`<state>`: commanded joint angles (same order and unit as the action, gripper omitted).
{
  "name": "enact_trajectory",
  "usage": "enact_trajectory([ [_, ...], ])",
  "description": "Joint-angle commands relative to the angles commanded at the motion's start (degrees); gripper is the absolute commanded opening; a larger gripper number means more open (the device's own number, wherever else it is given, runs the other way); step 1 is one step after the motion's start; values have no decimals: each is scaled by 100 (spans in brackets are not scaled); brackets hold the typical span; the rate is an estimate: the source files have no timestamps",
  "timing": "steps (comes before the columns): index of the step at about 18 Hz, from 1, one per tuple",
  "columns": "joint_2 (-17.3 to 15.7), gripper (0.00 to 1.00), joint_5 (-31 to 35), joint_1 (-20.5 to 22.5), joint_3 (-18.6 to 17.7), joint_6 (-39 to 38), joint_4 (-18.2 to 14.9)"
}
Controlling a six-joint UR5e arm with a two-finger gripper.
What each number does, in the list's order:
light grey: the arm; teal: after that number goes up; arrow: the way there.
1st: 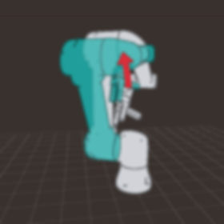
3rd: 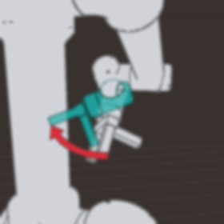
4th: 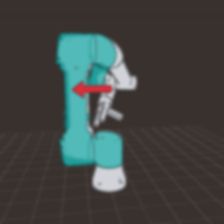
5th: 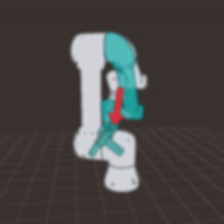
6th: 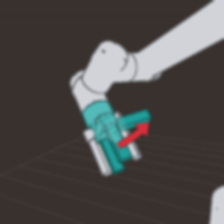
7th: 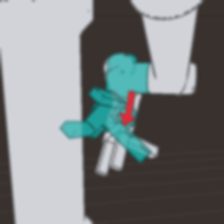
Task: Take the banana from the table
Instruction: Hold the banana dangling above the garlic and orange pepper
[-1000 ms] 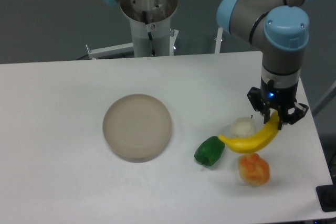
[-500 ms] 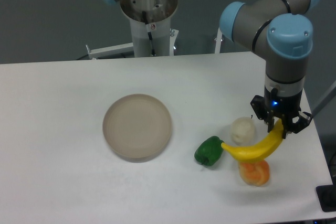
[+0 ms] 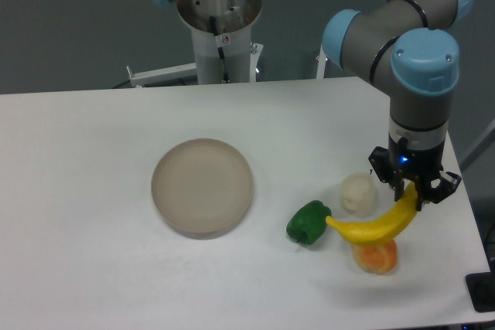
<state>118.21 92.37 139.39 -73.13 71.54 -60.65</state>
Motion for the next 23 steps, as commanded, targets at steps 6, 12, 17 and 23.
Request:
enact_trajectory([
  [6,70,28,-9,-18,26,-96,0],
  [12,167,28,-26,-79,79,-439,35],
  [17,185,28,-9,-211,106,-457,53],
  [23,193,28,9,-229,105,-483,53],
])
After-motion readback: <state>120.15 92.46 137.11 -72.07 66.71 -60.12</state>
